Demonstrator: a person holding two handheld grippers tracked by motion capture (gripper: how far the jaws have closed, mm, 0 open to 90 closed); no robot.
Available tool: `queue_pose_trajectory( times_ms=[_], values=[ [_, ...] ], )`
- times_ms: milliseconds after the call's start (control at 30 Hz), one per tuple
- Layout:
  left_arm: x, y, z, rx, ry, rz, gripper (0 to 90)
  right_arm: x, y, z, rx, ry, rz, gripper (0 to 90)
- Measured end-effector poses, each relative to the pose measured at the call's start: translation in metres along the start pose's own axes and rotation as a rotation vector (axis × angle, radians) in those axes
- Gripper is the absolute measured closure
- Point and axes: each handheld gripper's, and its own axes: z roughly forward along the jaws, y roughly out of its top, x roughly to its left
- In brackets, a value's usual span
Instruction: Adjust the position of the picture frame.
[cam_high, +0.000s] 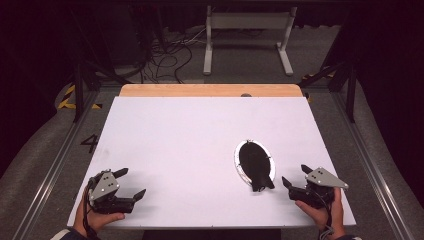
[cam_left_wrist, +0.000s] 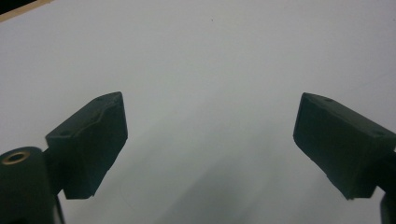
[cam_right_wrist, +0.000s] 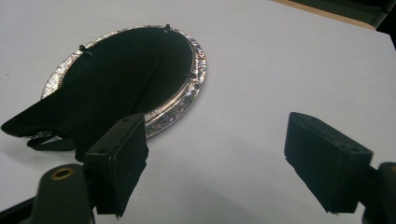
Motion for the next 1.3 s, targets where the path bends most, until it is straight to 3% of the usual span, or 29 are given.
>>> queue_pose_trajectory(
  times_ms=[200,233,267,300,333,367,633,1033,1200,1300],
  values=[
    [0.0,-0.002,0.002,0.017,-0.025,0.0,28.5,-0.002,0.0,0.004,0.014,0.024,0.008,37.7],
    [0.0,-0.001,0.001,0.017,-0.031,-0.001,39.5,-0.004,0.0,0.007,0.024,0.028,0.016,44.6],
    [0.0,-0.001,0.001,0.017,-0.031,-0.001,47.2,-0.004,0.0,0.007,0.024,0.028,0.016,44.6],
    [0.0,-0.001,0.001,0.018,-0.04,0.009,47.2,-0.005,0.0,0.008,0.027,0.032,0.017,48.4],
    [0.0,-0.001,0.001,0.019,-0.041,0.001,52.9,-0.007,0.001,0.01,0.04,0.027,0.032,54.0],
    [0.0,-0.001,0.001,0.022,-0.052,0.004,64.4,-0.01,0.002,0.014,0.047,0.033,0.055,61.6],
    [-0.006,0.006,0.012,0.059,-0.083,0.031,89.0,-0.017,0.007,0.038,0.112,0.036,0.069,78.7],
    [-0.004,0.013,0.022,0.071,-0.102,0.033,89.9,-0.008,0.021,0.061,0.162,0.082,0.031,89.8],
    [-0.002,0.016,0.028,0.078,-0.104,0.039,90.0,-0.004,0.026,0.071,0.173,0.081,0.009,90.0],
    [-0.003,0.019,0.032,0.081,-0.112,0.042,90.0,-0.006,0.027,0.073,0.172,0.087,0.026,90.0]
  ],
)
